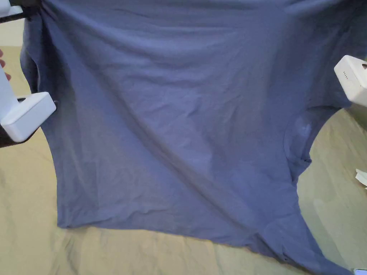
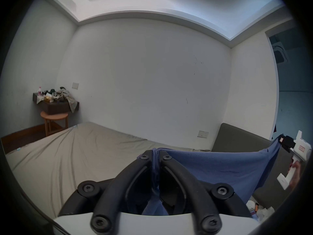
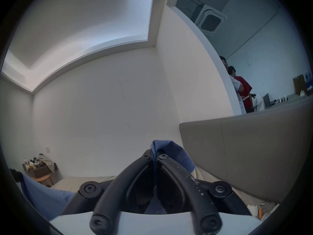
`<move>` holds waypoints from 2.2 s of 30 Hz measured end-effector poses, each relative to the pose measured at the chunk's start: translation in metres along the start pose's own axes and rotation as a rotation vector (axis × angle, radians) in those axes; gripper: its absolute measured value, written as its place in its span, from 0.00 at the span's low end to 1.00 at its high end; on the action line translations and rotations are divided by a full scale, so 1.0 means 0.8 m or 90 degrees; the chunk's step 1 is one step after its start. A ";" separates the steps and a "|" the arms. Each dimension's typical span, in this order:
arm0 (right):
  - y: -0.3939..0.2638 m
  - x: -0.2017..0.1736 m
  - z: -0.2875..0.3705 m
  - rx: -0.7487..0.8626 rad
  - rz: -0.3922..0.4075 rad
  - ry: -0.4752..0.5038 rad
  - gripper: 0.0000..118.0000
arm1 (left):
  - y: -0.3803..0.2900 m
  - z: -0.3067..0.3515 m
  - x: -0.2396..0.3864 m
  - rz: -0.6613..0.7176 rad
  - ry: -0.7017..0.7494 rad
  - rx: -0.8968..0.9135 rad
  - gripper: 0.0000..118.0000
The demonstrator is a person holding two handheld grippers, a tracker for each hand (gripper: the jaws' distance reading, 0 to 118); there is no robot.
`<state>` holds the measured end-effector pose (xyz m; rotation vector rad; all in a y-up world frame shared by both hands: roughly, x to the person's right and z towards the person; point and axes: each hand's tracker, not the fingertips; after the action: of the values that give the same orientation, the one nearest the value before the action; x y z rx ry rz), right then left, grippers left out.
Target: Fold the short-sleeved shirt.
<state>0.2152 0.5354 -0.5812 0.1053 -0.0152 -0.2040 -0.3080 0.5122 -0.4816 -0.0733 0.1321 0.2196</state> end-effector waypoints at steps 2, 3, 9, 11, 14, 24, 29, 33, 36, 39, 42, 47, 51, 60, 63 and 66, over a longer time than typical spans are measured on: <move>0.004 -0.003 -0.016 0.005 -0.001 -0.009 0.02 | 0.009 -0.023 -0.002 0.005 -0.007 0.007 0.05; 0.006 -0.001 -0.027 0.007 -0.012 -0.010 0.02 | 0.014 -0.034 0.002 0.001 -0.005 0.009 0.05; 0.030 -0.024 -0.084 0.016 0.007 -0.055 0.02 | 0.048 -0.092 0.029 -0.023 -0.007 0.020 0.05; 0.045 -0.032 -0.094 0.039 0.025 -0.052 0.02 | 0.062 -0.110 0.034 -0.038 0.001 0.022 0.05; 0.070 -0.041 -0.108 0.052 0.033 -0.057 0.02 | 0.079 -0.125 0.038 -0.038 0.000 0.034 0.05; 0.092 -0.048 -0.117 0.073 0.044 -0.046 0.02 | 0.073 -0.132 0.033 -0.053 -0.005 0.029 0.05; 0.062 -0.050 -0.100 0.026 0.045 -0.006 0.02 | 0.034 -0.127 0.009 -0.054 0.001 -0.016 0.05; 0.030 -0.043 -0.060 -0.006 0.063 0.047 0.02 | -0.007 -0.103 -0.010 -0.088 0.019 -0.057 0.05; 0.002 -0.031 -0.013 -0.023 0.055 0.053 0.02 | -0.036 -0.066 -0.028 -0.068 0.011 -0.060 0.05; -0.023 -0.013 0.042 -0.049 0.049 0.079 0.02 | -0.060 -0.012 -0.039 -0.085 0.009 -0.067 0.05; -0.052 0.012 0.101 -0.070 0.000 0.108 0.02 | -0.087 0.052 -0.046 -0.108 0.003 -0.080 0.05; -0.107 0.036 0.209 -0.157 0.049 0.112 0.02 | -0.147 0.154 -0.059 -0.110 0.011 -0.117 0.05; -0.159 0.054 0.294 -0.237 0.040 0.076 0.02 | -0.197 0.227 -0.066 -0.090 0.034 -0.134 0.05; -0.244 0.078 0.440 -0.398 0.085 0.040 0.02 | -0.296 0.332 -0.103 -0.026 0.088 -0.293 0.05; -0.292 0.093 0.451 -0.462 0.063 0.027 0.02 | -0.341 0.344 -0.118 -0.022 0.106 -0.364 0.05; -0.328 0.099 0.456 -0.516 0.075 0.015 0.02 | -0.380 0.346 -0.138 0.001 0.118 -0.420 0.05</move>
<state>0.2305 0.2264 -0.2463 -0.6993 0.0847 -0.0798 -0.3135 0.2167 -0.1751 -0.7505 0.2395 0.2513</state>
